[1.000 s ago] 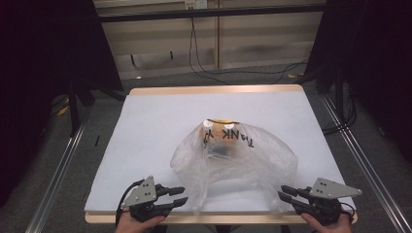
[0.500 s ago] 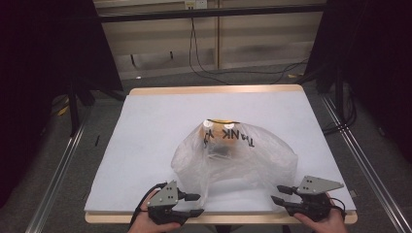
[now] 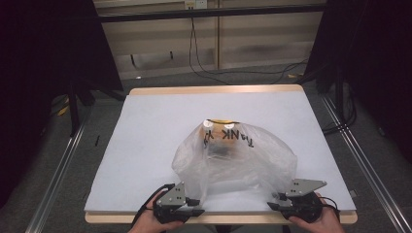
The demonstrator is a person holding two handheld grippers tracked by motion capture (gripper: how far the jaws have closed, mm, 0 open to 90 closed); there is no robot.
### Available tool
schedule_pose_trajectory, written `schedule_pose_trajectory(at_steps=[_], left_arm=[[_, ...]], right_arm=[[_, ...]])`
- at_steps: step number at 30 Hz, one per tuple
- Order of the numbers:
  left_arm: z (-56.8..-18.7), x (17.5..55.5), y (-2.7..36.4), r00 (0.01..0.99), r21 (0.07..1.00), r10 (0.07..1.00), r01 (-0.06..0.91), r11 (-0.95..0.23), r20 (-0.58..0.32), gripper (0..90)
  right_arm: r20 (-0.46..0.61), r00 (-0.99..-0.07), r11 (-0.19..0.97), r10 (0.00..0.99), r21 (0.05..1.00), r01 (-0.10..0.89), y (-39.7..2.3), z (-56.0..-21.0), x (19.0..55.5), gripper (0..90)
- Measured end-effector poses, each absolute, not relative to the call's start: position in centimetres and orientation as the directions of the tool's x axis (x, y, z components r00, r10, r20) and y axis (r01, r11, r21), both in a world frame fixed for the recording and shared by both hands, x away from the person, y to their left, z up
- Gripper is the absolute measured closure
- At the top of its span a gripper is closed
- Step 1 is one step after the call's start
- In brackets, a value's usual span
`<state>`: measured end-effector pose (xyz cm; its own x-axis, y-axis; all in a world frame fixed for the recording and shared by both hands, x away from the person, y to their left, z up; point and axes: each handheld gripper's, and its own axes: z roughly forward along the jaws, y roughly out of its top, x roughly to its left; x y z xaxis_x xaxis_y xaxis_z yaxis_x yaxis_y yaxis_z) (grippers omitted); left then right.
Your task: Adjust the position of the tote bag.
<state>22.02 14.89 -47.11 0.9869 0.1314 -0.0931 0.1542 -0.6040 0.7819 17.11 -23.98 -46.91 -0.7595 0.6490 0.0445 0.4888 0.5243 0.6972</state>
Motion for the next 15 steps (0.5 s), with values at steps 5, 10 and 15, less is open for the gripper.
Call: schedule_pose_trajectory(at_steps=[5,10,15], left_arm=[[-46.9,22.3,15.2,0.983,0.787,0.14,0.176,-0.591,-0.115,84.2],[-46.6,22.1,15.4,0.984,0.799,0.138,0.175,-0.575,-0.116,85.8],[-46.3,22.2,15.7,0.981,0.821,0.144,0.189,-0.539,-0.131,86.0]], right_arm=[[0.064,-0.759,0.496,0.648,0.72,0.485,-24.3,-46.7,17.1,81.8],[0.069,-0.755,0.464,0.652,0.751,0.469,-24.7,-46.3,16.9,86.1],[0.081,-0.755,0.424,0.651,0.786,0.45,-25.0,-45.8,17.0,88.1]])
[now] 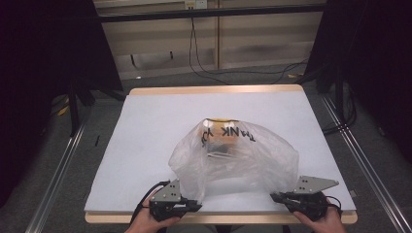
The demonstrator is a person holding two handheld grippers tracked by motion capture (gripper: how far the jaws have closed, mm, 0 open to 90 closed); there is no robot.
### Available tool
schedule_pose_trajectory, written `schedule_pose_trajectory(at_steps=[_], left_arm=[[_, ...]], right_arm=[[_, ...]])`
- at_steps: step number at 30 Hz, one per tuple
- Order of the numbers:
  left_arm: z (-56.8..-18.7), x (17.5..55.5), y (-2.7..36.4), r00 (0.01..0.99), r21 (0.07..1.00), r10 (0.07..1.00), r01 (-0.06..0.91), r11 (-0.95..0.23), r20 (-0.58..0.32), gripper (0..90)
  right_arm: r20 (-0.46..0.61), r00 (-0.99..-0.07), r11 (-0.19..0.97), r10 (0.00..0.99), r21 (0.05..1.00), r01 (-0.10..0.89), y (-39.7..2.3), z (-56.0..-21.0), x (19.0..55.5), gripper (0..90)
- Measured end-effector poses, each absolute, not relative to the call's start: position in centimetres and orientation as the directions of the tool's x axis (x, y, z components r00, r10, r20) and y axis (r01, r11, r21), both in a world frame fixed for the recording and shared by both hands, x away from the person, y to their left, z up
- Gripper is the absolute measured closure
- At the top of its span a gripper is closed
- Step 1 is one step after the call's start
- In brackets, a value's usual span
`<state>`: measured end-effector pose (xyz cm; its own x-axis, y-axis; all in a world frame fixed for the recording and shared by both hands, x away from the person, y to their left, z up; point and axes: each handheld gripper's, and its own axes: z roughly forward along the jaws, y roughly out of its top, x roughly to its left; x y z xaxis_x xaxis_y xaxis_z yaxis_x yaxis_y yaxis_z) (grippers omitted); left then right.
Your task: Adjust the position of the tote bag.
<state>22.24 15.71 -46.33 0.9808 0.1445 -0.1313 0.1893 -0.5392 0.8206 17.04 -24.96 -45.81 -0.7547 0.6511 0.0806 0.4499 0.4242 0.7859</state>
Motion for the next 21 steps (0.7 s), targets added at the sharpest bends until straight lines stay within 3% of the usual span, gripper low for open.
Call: schedule_pose_trajectory(at_steps=[21], left_arm=[[-44.2,22.5,17.1,0.971,0.872,0.189,0.22,-0.437,-0.15,87.1]], right_arm=[[0.088,-0.765,0.335,0.638,0.863,0.378,-25.2,-43.9,17.4,89.2]])
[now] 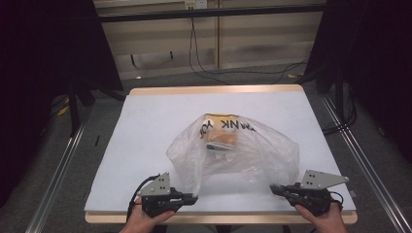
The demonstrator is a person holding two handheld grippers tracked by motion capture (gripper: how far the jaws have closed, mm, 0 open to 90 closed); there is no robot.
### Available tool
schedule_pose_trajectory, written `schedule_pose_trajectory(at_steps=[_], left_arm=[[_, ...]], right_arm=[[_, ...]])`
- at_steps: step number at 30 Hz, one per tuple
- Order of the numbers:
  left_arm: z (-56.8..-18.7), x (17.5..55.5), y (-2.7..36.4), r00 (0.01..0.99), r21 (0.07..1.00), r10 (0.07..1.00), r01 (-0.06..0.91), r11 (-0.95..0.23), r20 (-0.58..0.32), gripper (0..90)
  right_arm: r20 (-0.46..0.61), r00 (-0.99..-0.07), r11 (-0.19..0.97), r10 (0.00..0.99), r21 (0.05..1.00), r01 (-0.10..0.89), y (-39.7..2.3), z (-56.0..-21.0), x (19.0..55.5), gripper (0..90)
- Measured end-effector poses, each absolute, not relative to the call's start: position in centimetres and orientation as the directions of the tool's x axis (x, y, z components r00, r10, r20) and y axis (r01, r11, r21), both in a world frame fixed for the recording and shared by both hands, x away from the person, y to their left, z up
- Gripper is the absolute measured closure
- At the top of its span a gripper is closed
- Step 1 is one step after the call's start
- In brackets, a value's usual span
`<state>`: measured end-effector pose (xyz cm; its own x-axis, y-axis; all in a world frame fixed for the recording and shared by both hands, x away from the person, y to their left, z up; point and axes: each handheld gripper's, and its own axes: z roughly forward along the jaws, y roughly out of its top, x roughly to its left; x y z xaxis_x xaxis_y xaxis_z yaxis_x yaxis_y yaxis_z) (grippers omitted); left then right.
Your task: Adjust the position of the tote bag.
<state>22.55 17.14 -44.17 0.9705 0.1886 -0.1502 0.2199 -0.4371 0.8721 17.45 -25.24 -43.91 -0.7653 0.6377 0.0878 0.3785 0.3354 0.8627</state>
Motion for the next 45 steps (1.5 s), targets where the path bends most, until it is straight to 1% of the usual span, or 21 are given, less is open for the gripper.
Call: schedule_pose_trajectory(at_steps=[2,8,13,18,20,22,30,31,32,38,40,41,45], left_arm=[[-43.7,22.5,17.3,0.973,0.878,0.189,0.204,-0.433,-0.133,87.1],[-42.7,22.4,17.2,0.977,0.892,0.177,0.187,-0.412,-0.123,87.2],[-42.1,22.5,17.2,0.978,0.904,0.175,0.176,-0.391,-0.115,87.2],[-40.5,22.7,17.6,0.976,0.921,0.197,0.156,-0.356,-0.089,87.3],[-40.0,22.8,17.7,0.977,0.924,0.204,0.136,-0.358,-0.065,87.2],[-39.4,22.9,17.6,0.977,0.931,0.205,0.132,-0.34,-0.063,87.3],[-38.5,23.2,17.2,0.978,0.938,0.205,0.113,-0.328,-0.046,87.3],[-38.3,23.3,17.1,0.978,0.936,0.207,0.104,-0.337,-0.034,87.3],[-38.1,23.3,17.0,0.978,0.941,0.203,0.105,-0.321,-0.04,87.3],[-36.2,23.7,17.0,0.977,0.951,0.212,0.072,-0.3,-0.007,87.8],[-35.6,23.8,17.0,0.975,0.951,0.22,0.057,-0.305,0.012,87.9],[-35.3,24.0,17.0,0.977,0.951,0.213,0.055,-0.305,0.012,87.9],[-34.4,24.7,17.5,0.97,0.96,0.241,0.05,-0.276,0.019,87.8]], right_arm=[[0.085,-0.766,0.326,0.637,0.871,0.367,-25.3,-43.5,17.5,89.2],[0.081,-0.768,0.292,0.636,0.895,0.336,-25.4,-42.3,17.7,89.3],[0.067,-0.772,0.288,0.632,0.905,0.314,-25.3,-41.5,17.9,89.3],[0.054,-0.77,0.269,0.636,0.919,0.287,-25.5,-40.2,18.3,89.3],[0.053,-0.776,0.26,0.629,0.926,0.274,-25.4,-39.7,18.4,89.4],[0.039,-0.777,0.262,0.628,0.93,0.258,-25.3,-39.2,18.6,89.3],[0.006,-0.78,0.251,0.625,0.945,0.209,-25.0,-37.2,19.4,89.4],[0.001,-0.78,0.249,0.626,0.948,0.201,-25.1,-37.0,19.6,89.4],[0.0,-0.778,0.246,0.629,0.949,0.199,-25.0,-36.8,19.7,89.4],[-0.019,-0.78,0.23,0.626,0.96,0.162,-25.0,-35.3,20.2,89.4],[-0.008,-0.78,0.22,0.626,0.961,0.167,-24.9,-34.9,20.4,89.4],[-0.005,-0.782,0.216,0.624,0.962,0.166,-24.9,-34.7,20.6,89.4],[-0.011,-0.776,0.202,0.631,0.968,0.151,-24.9,-34.1,21.0,89.4]])
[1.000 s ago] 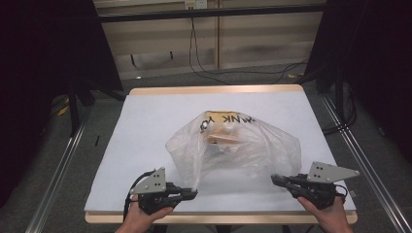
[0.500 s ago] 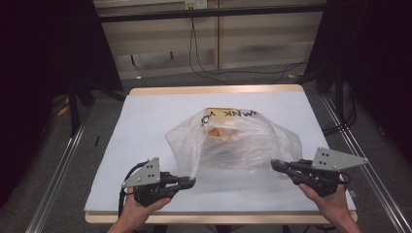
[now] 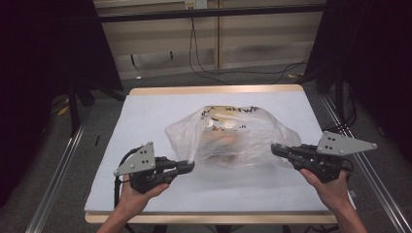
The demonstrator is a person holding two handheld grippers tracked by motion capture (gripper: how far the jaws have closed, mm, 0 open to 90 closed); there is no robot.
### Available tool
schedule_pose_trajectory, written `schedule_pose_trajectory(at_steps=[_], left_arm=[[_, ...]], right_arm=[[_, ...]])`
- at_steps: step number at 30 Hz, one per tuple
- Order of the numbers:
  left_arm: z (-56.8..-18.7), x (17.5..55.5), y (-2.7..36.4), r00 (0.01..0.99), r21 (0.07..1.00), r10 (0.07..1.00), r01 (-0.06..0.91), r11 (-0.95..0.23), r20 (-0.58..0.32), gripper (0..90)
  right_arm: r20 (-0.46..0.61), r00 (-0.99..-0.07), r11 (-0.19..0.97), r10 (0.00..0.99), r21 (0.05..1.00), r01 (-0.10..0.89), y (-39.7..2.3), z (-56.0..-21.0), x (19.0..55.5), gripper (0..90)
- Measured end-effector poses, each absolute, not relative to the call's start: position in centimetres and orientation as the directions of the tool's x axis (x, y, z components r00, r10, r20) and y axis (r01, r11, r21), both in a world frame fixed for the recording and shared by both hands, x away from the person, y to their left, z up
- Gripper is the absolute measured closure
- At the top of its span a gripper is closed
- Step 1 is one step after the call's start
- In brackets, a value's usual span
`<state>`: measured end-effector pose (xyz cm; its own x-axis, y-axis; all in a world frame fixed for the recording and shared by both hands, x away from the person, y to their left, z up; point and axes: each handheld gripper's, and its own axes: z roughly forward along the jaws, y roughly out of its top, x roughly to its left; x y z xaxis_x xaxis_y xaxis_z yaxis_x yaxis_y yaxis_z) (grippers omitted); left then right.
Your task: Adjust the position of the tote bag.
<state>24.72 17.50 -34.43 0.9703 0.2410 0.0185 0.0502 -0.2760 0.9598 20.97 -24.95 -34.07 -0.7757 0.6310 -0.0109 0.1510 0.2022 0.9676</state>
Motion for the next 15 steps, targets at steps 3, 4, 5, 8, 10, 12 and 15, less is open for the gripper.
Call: schedule_pose_trajectory(at_steps=[3,4,5,8,10,12,15], left_arm=[[-33.7,25.3,18.0,0.964,0.966,0.264,0.048,-0.254,0.021,87.8],[-33.4,25.5,18.2,0.963,0.966,0.268,0.045,-0.254,0.025,87.8],[-33.2,25.7,18.4,0.961,0.968,0.276,0.041,-0.246,0.03,87.9],[-32.1,26.5,19.1,0.95,0.977,0.309,0.033,-0.212,0.035,87.9],[-31.9,26.7,19.3,0.948,0.98,0.318,0.033,-0.198,0.032,87.9],[-31.5,26.9,19.5,0.944,0.983,0.329,0.026,-0.184,0.037,87.9],[-31.0,27.4,19.9,0.94,0.986,0.34,0.017,-0.168,0.042,87.9]], right_arm=[[-0.01,-0.773,0.179,0.635,0.975,0.135,-25.2,-33.4,21.3,89.4],[-0.012,-0.768,0.175,0.641,0.976,0.13,-25.2,-33.2,21.4,89.4],[-0.01,-0.769,0.166,0.639,0.978,0.125,-25.3,-33.0,21.5,89.4],[-0.016,-0.768,0.161,0.64,0.981,0.113,-25.2,-32.4,21.8,89.4],[-0.022,-0.77,0.154,0.638,0.983,0.099,-25.2,-32.0,22.0,89.4],[-0.023,-0.767,0.139,0.641,0.987,0.086,-25.2,-31.6,22.3,89.4],[-0.017,-0.765,0.113,0.644,0.991,0.073,-25.3,-31.0,22.7,89.4]])
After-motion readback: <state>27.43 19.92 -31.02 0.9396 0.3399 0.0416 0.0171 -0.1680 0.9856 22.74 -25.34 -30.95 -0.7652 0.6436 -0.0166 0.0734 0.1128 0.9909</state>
